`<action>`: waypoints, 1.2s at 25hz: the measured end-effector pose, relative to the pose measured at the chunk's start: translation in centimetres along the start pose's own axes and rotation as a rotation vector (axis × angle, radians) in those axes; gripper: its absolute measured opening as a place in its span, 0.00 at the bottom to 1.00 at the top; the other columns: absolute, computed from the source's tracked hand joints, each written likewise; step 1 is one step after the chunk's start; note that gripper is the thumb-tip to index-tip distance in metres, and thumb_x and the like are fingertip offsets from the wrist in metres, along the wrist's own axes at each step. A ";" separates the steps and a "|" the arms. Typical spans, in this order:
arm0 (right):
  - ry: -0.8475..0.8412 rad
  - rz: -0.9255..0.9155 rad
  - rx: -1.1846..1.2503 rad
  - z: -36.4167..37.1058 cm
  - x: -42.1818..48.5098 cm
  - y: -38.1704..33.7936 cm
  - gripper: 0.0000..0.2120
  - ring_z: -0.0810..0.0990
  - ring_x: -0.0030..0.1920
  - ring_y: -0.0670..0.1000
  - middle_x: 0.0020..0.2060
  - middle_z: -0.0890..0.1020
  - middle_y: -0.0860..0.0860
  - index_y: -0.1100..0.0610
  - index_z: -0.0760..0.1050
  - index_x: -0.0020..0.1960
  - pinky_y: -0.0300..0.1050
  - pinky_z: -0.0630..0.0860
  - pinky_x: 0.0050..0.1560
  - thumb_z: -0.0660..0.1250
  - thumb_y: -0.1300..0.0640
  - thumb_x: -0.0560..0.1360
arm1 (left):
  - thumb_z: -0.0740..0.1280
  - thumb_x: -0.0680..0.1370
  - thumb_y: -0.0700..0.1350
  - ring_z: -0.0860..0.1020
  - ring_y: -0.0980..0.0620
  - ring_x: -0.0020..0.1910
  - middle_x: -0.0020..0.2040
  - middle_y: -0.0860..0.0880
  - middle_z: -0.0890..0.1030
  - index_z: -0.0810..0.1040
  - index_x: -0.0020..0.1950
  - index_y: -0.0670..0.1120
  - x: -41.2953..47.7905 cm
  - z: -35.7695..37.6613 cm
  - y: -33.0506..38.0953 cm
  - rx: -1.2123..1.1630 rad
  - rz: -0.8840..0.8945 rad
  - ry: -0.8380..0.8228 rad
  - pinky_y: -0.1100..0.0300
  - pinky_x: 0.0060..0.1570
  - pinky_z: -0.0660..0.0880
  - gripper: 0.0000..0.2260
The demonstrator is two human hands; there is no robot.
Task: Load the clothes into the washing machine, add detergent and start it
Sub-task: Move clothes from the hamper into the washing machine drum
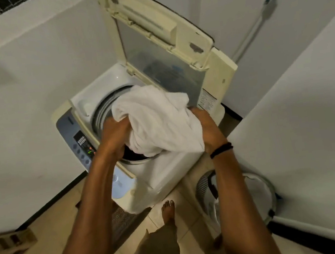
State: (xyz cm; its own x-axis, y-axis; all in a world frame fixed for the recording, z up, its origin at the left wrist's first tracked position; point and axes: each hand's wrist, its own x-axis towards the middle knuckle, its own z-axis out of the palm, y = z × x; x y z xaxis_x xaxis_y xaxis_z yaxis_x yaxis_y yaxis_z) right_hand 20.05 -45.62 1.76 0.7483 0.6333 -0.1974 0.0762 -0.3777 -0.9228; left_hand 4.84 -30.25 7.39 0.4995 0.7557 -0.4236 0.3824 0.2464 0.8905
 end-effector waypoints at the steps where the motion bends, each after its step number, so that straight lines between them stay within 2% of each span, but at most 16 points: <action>1: -0.009 -0.015 -0.090 0.9 0.6 -0.4 0.11 0.80 0.56 0.58 0.54 0.82 0.58 0.62 0.78 0.59 0.52 0.76 0.58 0.64 0.58 0.79 | 0.72 0.70 0.56 0.82 0.53 0.53 0.52 0.56 0.84 0.81 0.49 0.57 1.3 -1.4 0.1 -0.012 0.022 0.059 0.51 0.56 0.78 0.10; 5: -0.028 0.055 -0.135 3.7 1.1 -0.7 0.08 0.81 0.46 0.55 0.44 0.83 0.56 0.62 0.80 0.53 0.47 0.78 0.50 0.64 0.61 0.78 | 0.67 0.77 0.49 0.78 0.54 0.52 0.50 0.57 0.79 0.78 0.53 0.55 6.2 -3.2 -1.5 0.196 0.085 0.226 0.56 0.56 0.74 0.06; 7: -0.056 0.109 -0.090 4.9 1.5 0.3 0.09 0.82 0.47 0.57 0.45 0.84 0.57 0.62 0.80 0.53 0.50 0.79 0.51 0.64 0.60 0.77 | 0.68 0.75 0.50 0.76 0.52 0.55 0.55 0.54 0.79 0.78 0.60 0.50 8.5 -2.1 -3.3 0.234 0.051 0.213 0.55 0.60 0.74 0.14; 9: -0.051 0.179 -0.122 5.7 2.6 1.0 0.14 0.81 0.55 0.55 0.54 0.83 0.56 0.59 0.78 0.61 0.46 0.77 0.57 0.65 0.57 0.77 | 0.72 0.69 0.57 0.78 0.50 0.59 0.62 0.50 0.80 0.76 0.66 0.46 11.5 -1.0 -5.5 0.269 0.007 0.112 0.52 0.62 0.75 0.28; 10: -0.047 0.214 -0.146 6.0 3.2 1.3 0.16 0.80 0.57 0.54 0.57 0.82 0.54 0.59 0.77 0.63 0.41 0.74 0.57 0.65 0.57 0.77 | 0.74 0.66 0.61 0.77 0.48 0.63 0.66 0.47 0.78 0.72 0.71 0.47 13.0 -0.3 -6.7 0.293 -0.043 0.034 0.50 0.62 0.75 0.38; 11: -0.046 0.242 -0.164 6.3 3.6 1.8 0.16 0.79 0.59 0.53 0.59 0.82 0.54 0.59 0.76 0.64 0.39 0.71 0.57 0.64 0.56 0.77 | 0.76 0.65 0.61 0.75 0.46 0.67 0.71 0.44 0.73 0.62 0.78 0.48 13.7 0.5 -7.3 0.320 -0.090 -0.035 0.51 0.63 0.75 0.47; 13: -0.028 0.275 -0.172 6.2 3.6 2.8 0.15 0.80 0.59 0.53 0.59 0.82 0.54 0.59 0.78 0.62 0.41 0.72 0.60 0.63 0.57 0.78 | 0.78 0.68 0.54 0.68 0.41 0.72 0.77 0.41 0.62 0.44 0.81 0.48 14.2 2.2 -9.1 0.408 -0.212 -0.096 0.51 0.63 0.72 0.53; 14: -0.011 0.295 -0.146 5.8 3.3 3.4 0.14 0.81 0.58 0.54 0.57 0.83 0.55 0.59 0.79 0.60 0.46 0.74 0.62 0.63 0.57 0.77 | 0.77 0.68 0.55 0.68 0.40 0.72 0.77 0.40 0.62 0.44 0.81 0.48 13.9 3.0 -9.7 0.456 -0.198 -0.089 0.49 0.66 0.72 0.53; 16: 0.062 0.332 -0.047 4.5 2.2 5.1 0.10 0.83 0.53 0.55 0.52 0.85 0.54 0.58 0.81 0.52 0.53 0.77 0.60 0.62 0.58 0.77 | 0.74 0.65 0.63 0.72 0.42 0.70 0.73 0.43 0.71 0.57 0.79 0.47 12.6 4.8 -10.3 0.510 -0.113 -0.104 0.49 0.69 0.70 0.49; 18: 0.170 0.388 0.099 2.8 0.3 6.6 0.08 0.84 0.48 0.55 0.45 0.85 0.53 0.55 0.80 0.46 0.52 0.80 0.55 0.62 0.62 0.77 | 0.72 0.72 0.56 0.73 0.45 0.68 0.69 0.45 0.75 0.66 0.75 0.44 9.8 6.8 -10.5 0.503 -0.039 -0.090 0.59 0.67 0.68 0.35; 19: 0.234 0.415 0.178 1.9 -0.7 7.5 0.08 0.84 0.46 0.55 0.43 0.85 0.53 0.55 0.80 0.45 0.50 0.81 0.54 0.63 0.63 0.77 | 0.71 0.75 0.50 0.76 0.46 0.64 0.66 0.45 0.77 0.69 0.72 0.44 7.9 8.1 -10.5 0.481 -0.018 -0.060 0.62 0.62 0.69 0.28; 21: 0.349 0.476 0.266 -0.3 -3.1 10.2 0.07 0.84 0.46 0.56 0.43 0.85 0.54 0.53 0.81 0.45 0.51 0.81 0.53 0.66 0.61 0.76 | 0.70 0.77 0.47 0.79 0.51 0.55 0.58 0.50 0.81 0.74 0.67 0.49 3.2 11.6 -11.0 0.427 0.086 -0.055 0.62 0.54 0.72 0.19; 23: 0.404 0.532 0.276 -2.2 -5.6 14.6 0.05 0.84 0.46 0.57 0.42 0.86 0.54 0.49 0.81 0.42 0.54 0.81 0.53 0.67 0.56 0.74 | 0.68 0.77 0.48 0.80 0.55 0.50 0.53 0.55 0.81 0.75 0.62 0.53 -0.8 15.3 -12.9 0.462 0.181 -0.166 0.65 0.48 0.74 0.14; 26: 0.435 0.617 0.155 -4.5 -9.5 25.0 0.09 0.82 0.40 0.52 0.36 0.84 0.49 0.45 0.79 0.35 0.57 0.81 0.48 0.63 0.45 0.68 | 0.68 0.78 0.47 0.78 0.55 0.49 0.51 0.55 0.80 0.77 0.60 0.51 -4.6 21.5 -18.9 0.707 0.111 -0.445 0.68 0.43 0.69 0.11; 28: 0.450 0.720 0.136 -5.6 -11.7 31.7 0.12 0.80 0.36 0.54 0.32 0.81 0.52 0.48 0.74 0.29 0.61 0.80 0.44 0.62 0.46 0.69 | 0.68 0.77 0.47 0.78 0.55 0.50 0.51 0.55 0.79 0.77 0.61 0.50 -5.7 25.1 -24.2 0.810 0.020 -0.575 0.64 0.48 0.70 0.12; 30: 0.478 0.874 0.187 -6.4 -13.3 38.4 0.09 0.83 0.42 0.58 0.37 0.85 0.55 0.49 0.79 0.33 0.60 0.80 0.49 0.65 0.50 0.70 | 0.69 0.76 0.47 0.79 0.53 0.53 0.53 0.54 0.80 0.77 0.61 0.51 -5.4 28.8 -30.6 0.924 -0.061 -0.658 0.59 0.52 0.74 0.13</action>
State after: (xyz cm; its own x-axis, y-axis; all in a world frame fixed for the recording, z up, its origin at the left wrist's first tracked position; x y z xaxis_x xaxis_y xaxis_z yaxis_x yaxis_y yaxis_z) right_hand 17.19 -72.89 -28.95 0.6809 -0.1666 -0.7132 -0.6982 -0.4419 -0.5633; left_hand 12.84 -59.40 -22.37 0.6674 0.2255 -0.7097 0.7111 -0.4759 0.5176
